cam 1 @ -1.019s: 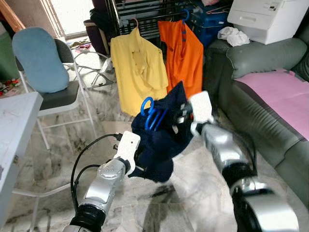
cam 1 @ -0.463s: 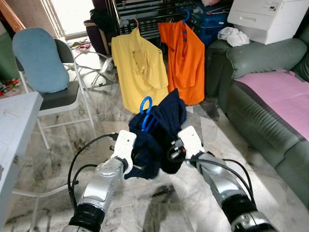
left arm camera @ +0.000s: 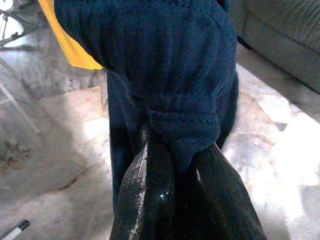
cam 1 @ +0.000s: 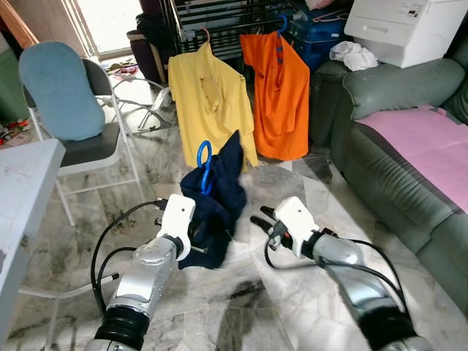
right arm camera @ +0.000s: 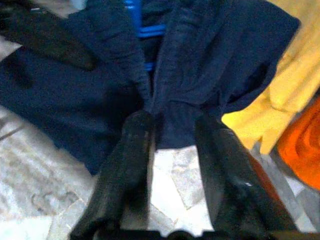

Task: Hang hanger

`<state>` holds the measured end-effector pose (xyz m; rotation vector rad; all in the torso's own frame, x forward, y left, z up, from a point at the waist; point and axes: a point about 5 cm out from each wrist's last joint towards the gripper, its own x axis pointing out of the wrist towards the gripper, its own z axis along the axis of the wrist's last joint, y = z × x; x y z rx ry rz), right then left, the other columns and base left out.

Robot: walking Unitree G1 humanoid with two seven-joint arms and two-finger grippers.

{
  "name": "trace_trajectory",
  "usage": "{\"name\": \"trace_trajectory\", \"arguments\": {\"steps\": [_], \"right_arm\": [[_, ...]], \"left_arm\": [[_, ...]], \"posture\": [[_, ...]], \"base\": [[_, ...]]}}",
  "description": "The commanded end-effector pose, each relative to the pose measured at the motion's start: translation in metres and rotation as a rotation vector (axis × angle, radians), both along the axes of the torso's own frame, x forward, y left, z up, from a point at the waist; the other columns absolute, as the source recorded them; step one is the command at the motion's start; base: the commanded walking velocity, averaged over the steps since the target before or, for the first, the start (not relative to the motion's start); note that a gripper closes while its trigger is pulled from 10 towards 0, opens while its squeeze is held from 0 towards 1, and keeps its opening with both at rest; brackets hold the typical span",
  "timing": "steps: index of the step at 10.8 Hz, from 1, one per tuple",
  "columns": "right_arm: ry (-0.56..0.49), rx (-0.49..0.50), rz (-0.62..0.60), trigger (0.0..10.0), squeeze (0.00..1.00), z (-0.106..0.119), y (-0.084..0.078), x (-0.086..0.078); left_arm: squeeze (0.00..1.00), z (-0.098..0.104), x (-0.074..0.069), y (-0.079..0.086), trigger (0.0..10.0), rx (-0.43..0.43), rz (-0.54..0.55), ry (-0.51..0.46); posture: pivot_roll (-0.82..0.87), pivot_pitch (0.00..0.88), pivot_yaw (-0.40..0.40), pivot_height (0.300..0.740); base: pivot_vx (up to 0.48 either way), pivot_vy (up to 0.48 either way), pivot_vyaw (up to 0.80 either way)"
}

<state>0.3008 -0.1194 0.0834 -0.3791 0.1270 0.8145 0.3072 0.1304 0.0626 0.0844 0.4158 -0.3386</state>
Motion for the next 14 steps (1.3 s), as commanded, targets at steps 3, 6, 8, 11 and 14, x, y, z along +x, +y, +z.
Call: {"name": "trace_trajectory", "arguments": {"steps": [3,6,8,11,14], "right_arm": [[-0.036,-0.089,0.245,10.0,1.00,0.024,-0.012,-0.015],[-0.124,-0.287,0.210,10.0,1.00,0.057,-0.059,0.005],[-0.131,-0.338,0.216,10.0,0.67,0.067,-0.072,0.009],[-0.062,-0.306,0.290,10.0,0.73,0.072,-0.075,0.010],[0.045,-0.288,0.360,10.0,1.00,0.065,-0.077,0.007]], "left_arm": [[0.00,0.016,0.007,0.012,0.0,0.094,-0.099,-0.097],[0.00,0.020,-0.009,0.022,0.0,0.244,-0.463,-0.136],[0.00,0.017,-0.020,0.028,0.0,0.358,-0.659,-0.150],[0.00,0.014,-0.029,0.027,0.0,0.434,-0.807,-0.206],[0.00,0.019,-0.027,0.022,0.0,0.422,-0.849,-0.266]], "posture": [[-0.13,0.000,0.091,0.740],[-0.14,0.000,0.095,0.740],[-0.14,0.000,0.096,0.740],[-0.14,0.000,0.091,0.740],[-0.14,0.000,0.088,0.740]], "base": [[0.000,0.000,0.00],[0.000,0.000,0.00],[0.000,0.000,0.00],[0.000,0.000,0.00],[0.000,0.000,0.00]]}}
